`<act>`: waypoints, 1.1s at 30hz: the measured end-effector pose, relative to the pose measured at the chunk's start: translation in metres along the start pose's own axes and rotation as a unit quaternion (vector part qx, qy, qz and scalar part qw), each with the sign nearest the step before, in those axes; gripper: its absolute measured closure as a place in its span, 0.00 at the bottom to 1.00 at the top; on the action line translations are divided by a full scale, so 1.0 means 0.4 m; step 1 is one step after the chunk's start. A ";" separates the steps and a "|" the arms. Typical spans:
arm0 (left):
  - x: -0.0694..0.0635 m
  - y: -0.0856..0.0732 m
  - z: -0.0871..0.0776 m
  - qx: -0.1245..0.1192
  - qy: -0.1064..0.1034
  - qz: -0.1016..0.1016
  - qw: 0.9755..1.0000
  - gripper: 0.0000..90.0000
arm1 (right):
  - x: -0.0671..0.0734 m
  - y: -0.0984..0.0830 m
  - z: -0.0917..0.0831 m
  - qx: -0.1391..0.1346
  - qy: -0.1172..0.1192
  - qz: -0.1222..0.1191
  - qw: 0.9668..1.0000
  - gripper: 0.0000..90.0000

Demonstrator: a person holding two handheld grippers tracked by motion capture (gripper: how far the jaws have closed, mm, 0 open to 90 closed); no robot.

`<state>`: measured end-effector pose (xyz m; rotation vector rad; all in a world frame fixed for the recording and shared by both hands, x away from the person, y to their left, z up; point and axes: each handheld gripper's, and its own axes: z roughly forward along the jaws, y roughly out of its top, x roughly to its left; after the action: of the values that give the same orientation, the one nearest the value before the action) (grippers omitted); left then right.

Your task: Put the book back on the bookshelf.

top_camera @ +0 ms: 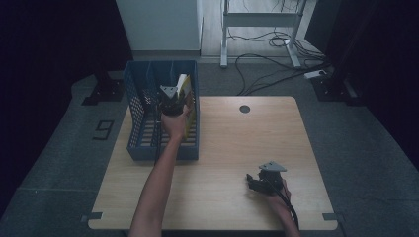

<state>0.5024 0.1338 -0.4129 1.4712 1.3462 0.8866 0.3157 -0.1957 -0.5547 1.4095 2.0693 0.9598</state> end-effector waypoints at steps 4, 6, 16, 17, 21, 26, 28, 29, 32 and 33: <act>-0.003 -0.003 -0.008 -0.005 -0.001 -0.001 1.000 0.80 | 0.000 0.000 0.000 0.000 0.000 0.000 1.000 0.30; -0.004 -0.008 -0.014 -0.009 -0.003 0.000 1.000 0.78 | 0.000 0.000 0.000 0.000 0.000 0.000 1.000 0.30; 0.008 -0.029 -0.055 -0.010 -0.009 -0.004 1.000 0.68 | 0.000 0.000 0.000 0.000 0.000 0.000 1.000 0.29; 0.010 -0.030 -0.058 -0.011 -0.010 -0.006 1.000 0.67 | 0.000 0.000 0.000 0.000 0.000 0.000 1.000 0.29; 0.021 -0.034 -0.069 -0.009 -0.010 -0.012 1.000 0.65 | 0.000 0.000 0.000 0.000 -0.001 0.000 1.000 0.29; 0.033 -0.035 -0.082 -0.013 -0.008 -0.023 1.000 0.63 | 0.000 0.000 0.000 0.000 -0.002 0.000 1.000 0.29; 0.040 -0.035 -0.086 -0.012 -0.006 -0.024 1.000 0.62 | 0.000 0.000 0.000 0.000 -0.002 0.000 1.000 0.29; 0.044 -0.035 -0.087 -0.010 -0.006 -0.024 1.000 0.62 | 0.000 0.000 0.000 0.000 -0.002 0.000 1.000 0.29; 0.048 -0.034 -0.089 -0.010 -0.006 -0.025 1.000 0.61 | 0.000 0.000 0.000 0.000 -0.002 0.000 1.000 0.29; 0.048 -0.034 -0.090 -0.009 -0.006 -0.023 1.000 0.61 | 0.000 0.000 0.000 0.000 -0.002 0.000 1.000 0.29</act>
<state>0.4670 0.1582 -0.4160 1.4231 1.3547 0.8569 0.3158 -0.1955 -0.5547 1.4117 2.0660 0.9557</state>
